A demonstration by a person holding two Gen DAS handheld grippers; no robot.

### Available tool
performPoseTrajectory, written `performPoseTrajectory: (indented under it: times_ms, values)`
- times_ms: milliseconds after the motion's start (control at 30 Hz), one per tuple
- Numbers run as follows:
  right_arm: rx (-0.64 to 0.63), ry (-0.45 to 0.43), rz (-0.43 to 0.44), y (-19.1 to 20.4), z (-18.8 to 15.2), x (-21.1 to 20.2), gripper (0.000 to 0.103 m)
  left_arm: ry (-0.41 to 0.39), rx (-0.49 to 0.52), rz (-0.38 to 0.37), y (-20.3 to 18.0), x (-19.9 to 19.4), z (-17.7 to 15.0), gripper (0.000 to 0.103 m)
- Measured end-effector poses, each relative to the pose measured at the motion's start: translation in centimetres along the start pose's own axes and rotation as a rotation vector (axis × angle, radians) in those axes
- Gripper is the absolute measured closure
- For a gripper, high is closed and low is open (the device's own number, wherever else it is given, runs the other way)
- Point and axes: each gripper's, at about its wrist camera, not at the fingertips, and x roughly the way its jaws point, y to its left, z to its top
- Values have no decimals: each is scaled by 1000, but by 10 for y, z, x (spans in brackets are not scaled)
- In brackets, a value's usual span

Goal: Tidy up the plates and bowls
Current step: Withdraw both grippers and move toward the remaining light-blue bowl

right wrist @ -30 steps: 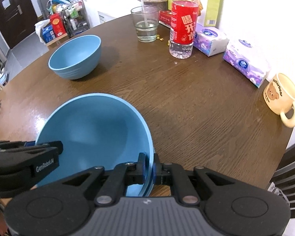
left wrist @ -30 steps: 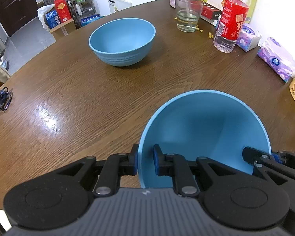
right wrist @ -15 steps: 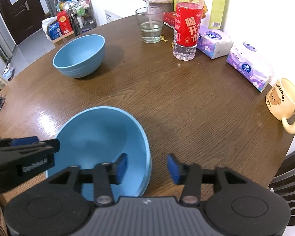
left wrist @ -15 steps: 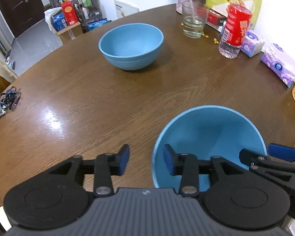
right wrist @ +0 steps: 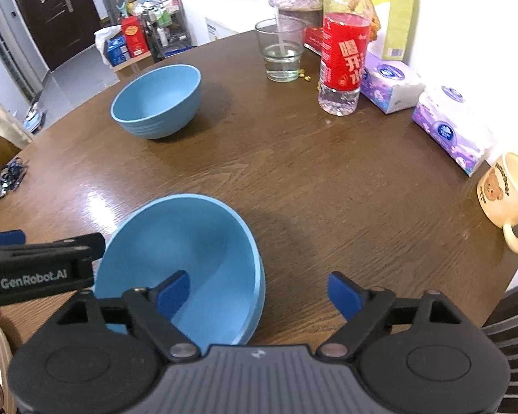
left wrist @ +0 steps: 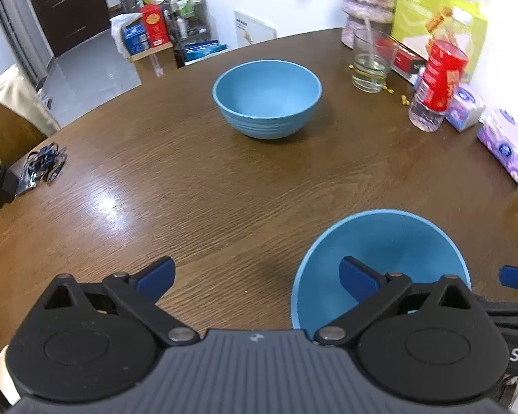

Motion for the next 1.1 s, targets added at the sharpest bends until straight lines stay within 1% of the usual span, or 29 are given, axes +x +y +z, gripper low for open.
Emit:
performPoseTrajectory:
  times_ms: [200,433,667,867,1100]
  values:
    - [-30,-7,33,-2,10,-7,0,-14,-51,16,14,-12,0,0]
    - [-38,-22,59,4,16,-19,0,-30,-103,32,38,-31,-2,0]
    - [-59,-53,78,27,18,-37,0,-60,-132,51,69,-52,4,0]
    - [-52,-92,74,51,30,-57,0,-92,-110,46,95,-72,16,0]
    - [-30,-116,77,83,47,-72,0,-136,-75,43,125,-92,41,0]
